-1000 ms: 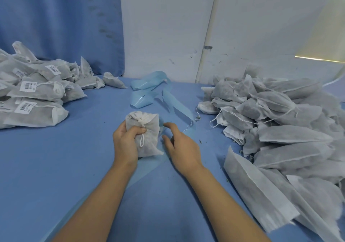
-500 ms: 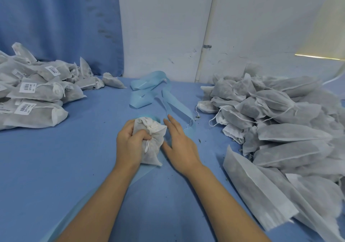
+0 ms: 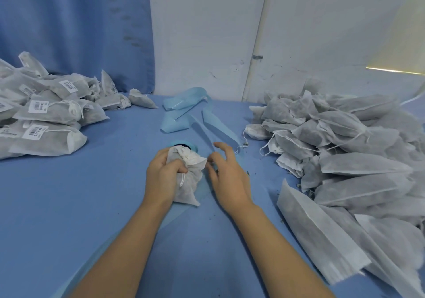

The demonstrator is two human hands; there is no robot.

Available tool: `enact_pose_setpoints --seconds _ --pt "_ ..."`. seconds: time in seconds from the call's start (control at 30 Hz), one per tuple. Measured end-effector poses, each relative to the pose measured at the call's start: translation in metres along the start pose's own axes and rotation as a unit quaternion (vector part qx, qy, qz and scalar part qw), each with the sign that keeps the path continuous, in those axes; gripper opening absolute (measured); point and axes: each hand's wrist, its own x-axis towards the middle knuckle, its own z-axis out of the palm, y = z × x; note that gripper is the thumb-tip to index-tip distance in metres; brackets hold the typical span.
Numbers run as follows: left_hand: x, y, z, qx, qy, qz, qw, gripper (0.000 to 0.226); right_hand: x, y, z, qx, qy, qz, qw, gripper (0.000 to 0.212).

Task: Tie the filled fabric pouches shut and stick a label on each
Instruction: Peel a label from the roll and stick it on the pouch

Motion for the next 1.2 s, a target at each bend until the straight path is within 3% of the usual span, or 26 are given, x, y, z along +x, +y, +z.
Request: enact_pose_setpoints --seconds 0.17,0.27,0.37,0.43,0.6,0.8,0.9,0.97,1.1,1.2 --pt "0.0 -0.003 0.0 0.026 0.001 0.014 1.0 0.025 0.001 0.008 -0.002 0.002 0.03 0.063 0.998 0.018" --pt "0.001 -0.002 -0.002 0.01 -0.008 -0.003 1.0 0.012 0.002 0.011 -0.001 0.015 0.068 0.112 0.991 0.013" --pt "-0.001 -0.003 -0.003 0.07 -0.059 0.023 0.996 0.034 0.005 0.019 -0.003 0.035 0.081 0.187 0.978 0.012" --pt "-0.002 -0.005 -0.001 0.156 -0.081 0.064 0.982 0.037 0.005 0.022 -0.004 0.045 0.084 0.199 0.975 0.014" --pt "-0.001 -0.008 0.006 0.363 -0.063 0.111 0.923 0.016 0.005 0.022 -0.003 0.051 0.093 0.192 0.976 0.015" --pt "-0.006 -0.007 0.014 0.455 -0.065 0.109 0.881 0.017 0.004 0.021 -0.003 0.049 0.088 0.198 0.975 0.022" --pt "-0.007 -0.008 0.017 0.448 -0.073 0.108 0.884 0.025 0.003 0.018 -0.003 0.03 0.081 0.178 0.98 0.022" --pt "-0.008 -0.009 0.016 0.421 -0.086 0.12 0.895 0.018 0.002 0.018 -0.002 0.013 0.076 0.166 0.983 0.022" --pt "-0.009 -0.009 0.014 0.354 -0.169 0.173 0.903 0.018 0.0 0.013 -0.003 0.031 0.098 0.122 0.987 0.02" --pt "-0.009 -0.007 0.014 0.284 -0.192 0.13 0.93 0.019 -0.001 0.009 -0.006 0.052 0.12 0.083 0.988 0.021"
